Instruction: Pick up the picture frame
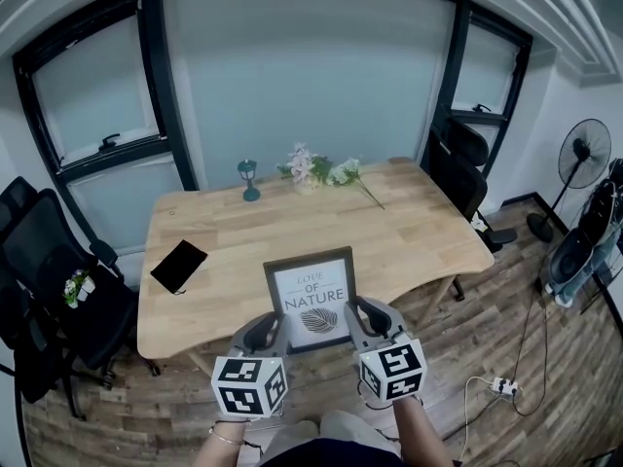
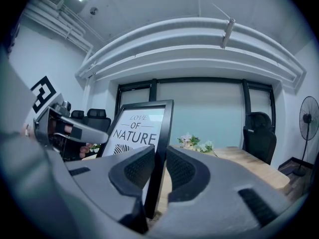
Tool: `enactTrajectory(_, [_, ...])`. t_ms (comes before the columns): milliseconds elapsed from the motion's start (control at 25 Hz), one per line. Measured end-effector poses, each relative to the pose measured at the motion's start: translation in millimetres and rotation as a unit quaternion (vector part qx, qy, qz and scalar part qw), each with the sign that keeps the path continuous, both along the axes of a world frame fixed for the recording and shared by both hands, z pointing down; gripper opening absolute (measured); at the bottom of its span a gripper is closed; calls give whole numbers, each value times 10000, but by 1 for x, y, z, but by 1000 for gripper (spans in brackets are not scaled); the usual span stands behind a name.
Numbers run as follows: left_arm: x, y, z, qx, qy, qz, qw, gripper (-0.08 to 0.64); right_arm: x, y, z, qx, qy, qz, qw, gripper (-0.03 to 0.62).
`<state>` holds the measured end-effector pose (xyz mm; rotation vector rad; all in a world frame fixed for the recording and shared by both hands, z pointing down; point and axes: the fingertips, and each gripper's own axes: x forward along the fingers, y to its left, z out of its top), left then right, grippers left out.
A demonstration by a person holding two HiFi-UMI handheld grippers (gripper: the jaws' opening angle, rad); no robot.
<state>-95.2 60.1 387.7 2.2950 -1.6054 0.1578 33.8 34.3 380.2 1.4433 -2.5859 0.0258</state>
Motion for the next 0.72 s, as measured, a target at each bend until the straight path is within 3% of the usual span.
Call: enactTrajectory(720, [30, 10, -21, 112, -31, -159, 9998, 69, 29, 4, -18, 152, -112, -180, 9997, 72])
